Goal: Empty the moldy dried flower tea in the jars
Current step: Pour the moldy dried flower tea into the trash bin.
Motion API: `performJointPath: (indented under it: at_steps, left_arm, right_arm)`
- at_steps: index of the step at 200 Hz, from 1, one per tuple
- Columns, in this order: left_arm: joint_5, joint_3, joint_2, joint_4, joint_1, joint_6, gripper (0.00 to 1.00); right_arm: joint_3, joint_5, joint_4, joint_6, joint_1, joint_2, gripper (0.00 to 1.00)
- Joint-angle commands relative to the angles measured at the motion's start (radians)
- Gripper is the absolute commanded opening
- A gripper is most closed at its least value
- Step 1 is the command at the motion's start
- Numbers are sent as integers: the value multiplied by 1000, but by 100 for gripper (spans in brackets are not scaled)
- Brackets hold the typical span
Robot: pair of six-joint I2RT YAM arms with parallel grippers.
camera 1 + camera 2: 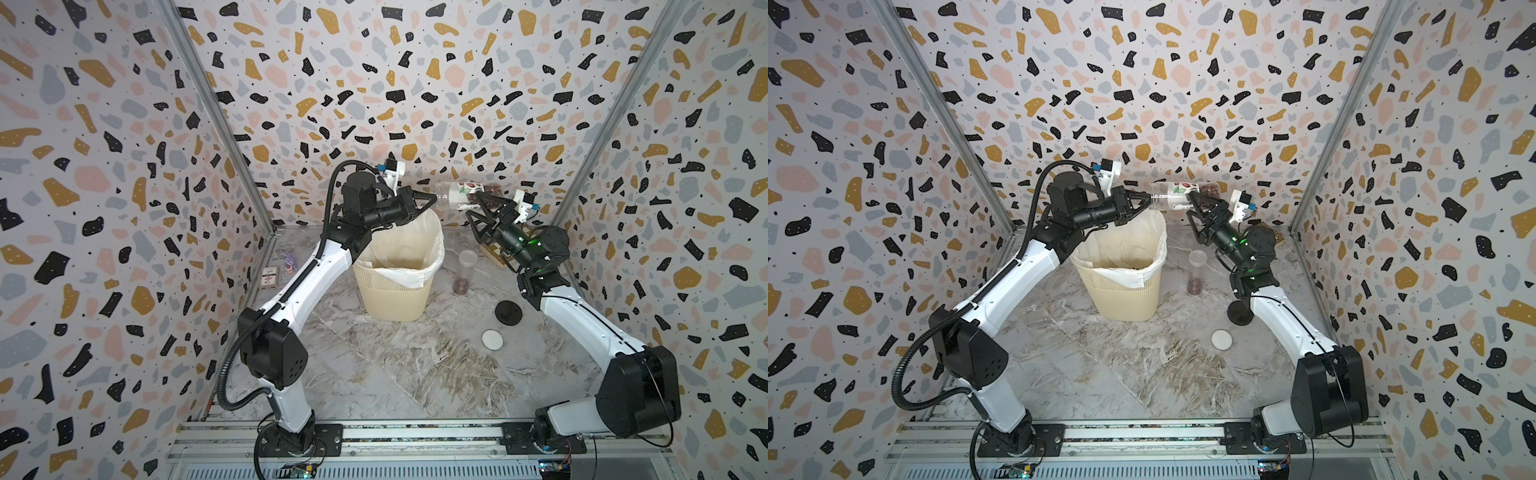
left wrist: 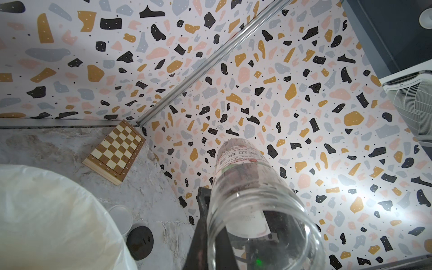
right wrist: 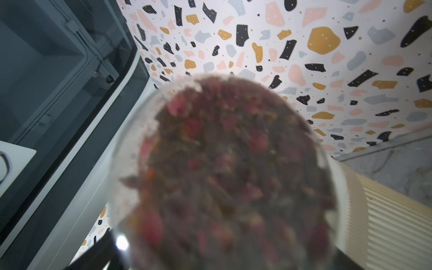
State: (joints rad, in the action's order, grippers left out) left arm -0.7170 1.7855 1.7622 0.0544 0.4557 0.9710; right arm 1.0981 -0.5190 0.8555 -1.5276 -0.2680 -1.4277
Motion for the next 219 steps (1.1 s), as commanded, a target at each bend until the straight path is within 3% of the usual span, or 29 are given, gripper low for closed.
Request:
performJointPath:
  at_steps: [1, 51, 108, 169, 196, 219]
  left_arm:
    - [-6, -39, -50, 111, 5, 34, 0]
    - [20, -123, -97, 145, 5, 38, 0]
    - [46, -206, -149, 208, 5, 41, 0]
    - [35, -235, -158, 198, 2, 21, 0]
    - [17, -241, -161, 197, -7, 17, 10]
    - [10, -258, -181, 193, -26, 20, 40]
  right_arm:
    - [64, 32, 113, -23, -4, 0, 100]
    - [112, 63, 141, -27, -43, -55, 98]
    - [149, 89, 122, -23, -82, -95, 74]
    - [140, 101, 141, -40, -91, -111, 61]
    - [135, 111, 142, -34, -92, -110, 58]
    - [128, 111, 135, -21, -81, -112, 57]
